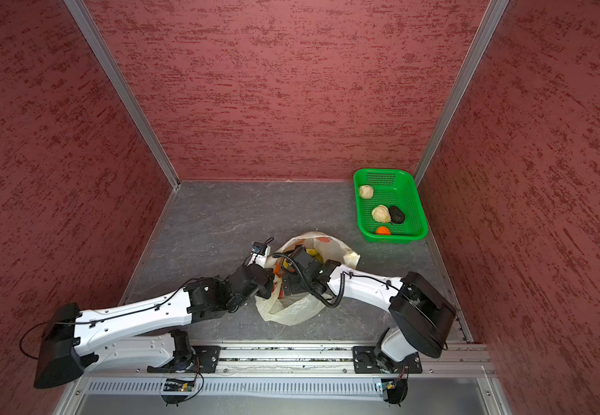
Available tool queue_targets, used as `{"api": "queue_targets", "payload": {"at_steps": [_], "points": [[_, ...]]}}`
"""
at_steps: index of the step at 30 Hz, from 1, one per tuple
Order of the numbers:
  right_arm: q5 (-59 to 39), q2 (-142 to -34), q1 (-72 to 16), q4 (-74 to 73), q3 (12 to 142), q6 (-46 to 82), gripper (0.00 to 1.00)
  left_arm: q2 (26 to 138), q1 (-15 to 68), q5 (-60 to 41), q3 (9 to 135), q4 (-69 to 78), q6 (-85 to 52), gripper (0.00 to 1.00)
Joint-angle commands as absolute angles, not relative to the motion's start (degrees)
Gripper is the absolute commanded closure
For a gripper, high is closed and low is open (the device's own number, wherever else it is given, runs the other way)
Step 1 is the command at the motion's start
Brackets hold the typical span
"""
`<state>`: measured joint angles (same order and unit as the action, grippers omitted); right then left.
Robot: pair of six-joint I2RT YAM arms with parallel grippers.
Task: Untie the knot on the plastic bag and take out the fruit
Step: 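Close the right gripper on the red apple inside the bag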
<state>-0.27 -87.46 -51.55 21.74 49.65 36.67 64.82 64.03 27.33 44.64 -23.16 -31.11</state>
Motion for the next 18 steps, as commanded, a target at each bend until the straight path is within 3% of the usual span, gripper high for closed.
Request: {"api": "queue_targets", "payload": {"at_steps": [1, 7, 15, 18], "points": [[-0.8, -89.6, -51.9, 17.9, 51.2, 40.3, 0.02, 63.8, 64.2, 27.9, 44.3, -23.5, -31.3, 1.0], [1.8, -93.1, -51.8, 15.2, 53.1, 40.7, 0.04, 63.7, 64.2, 27.6, 44.0, -23.5, -31.3, 1.0], [1.2, -94.0, -51.7, 15.2, 53.0, 41.5, 0.4, 63.0, 64.2, 28.1, 44.0, -23.9, -31.4, 1.0], [-0.1, -93.0, -51.6, 15.6, 52.8, 41.2, 0.46, 63.0, 64.1, 28.5, 44.0, -23.9, -31.6, 1.0]]}}
